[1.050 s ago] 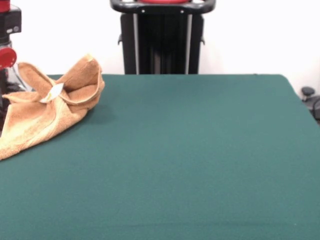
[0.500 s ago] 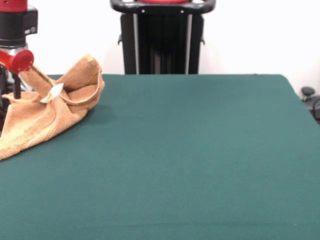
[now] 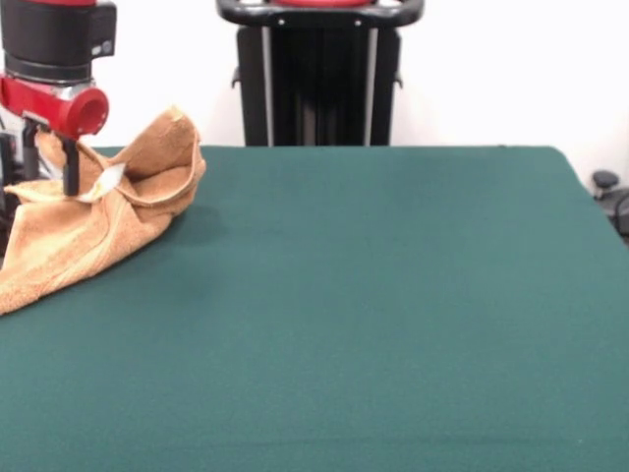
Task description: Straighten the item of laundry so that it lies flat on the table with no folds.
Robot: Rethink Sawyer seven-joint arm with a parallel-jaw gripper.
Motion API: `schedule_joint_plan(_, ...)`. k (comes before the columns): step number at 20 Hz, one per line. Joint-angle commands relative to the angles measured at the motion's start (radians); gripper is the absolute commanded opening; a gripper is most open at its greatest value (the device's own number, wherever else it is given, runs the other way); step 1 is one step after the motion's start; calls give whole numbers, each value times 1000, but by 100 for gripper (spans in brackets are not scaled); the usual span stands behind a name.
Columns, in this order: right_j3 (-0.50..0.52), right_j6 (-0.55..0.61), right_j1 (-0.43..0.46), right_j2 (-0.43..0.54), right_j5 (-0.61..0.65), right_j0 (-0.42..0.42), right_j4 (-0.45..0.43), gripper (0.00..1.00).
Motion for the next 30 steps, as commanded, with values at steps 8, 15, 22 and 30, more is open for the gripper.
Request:
schedule_joint_plan(8, 37, 174, 96, -126, 14, 173, 65, 100)
schedule_joint_plan(15, 50, 128, 93, -158, 11, 171, 60, 100)
schedule_joint_plan(22, 48, 121, 144, -182, -45, 165, 43, 100)
schedule_joint_plan(30, 32, 187, 193, -255, -94, 217, 51, 100)
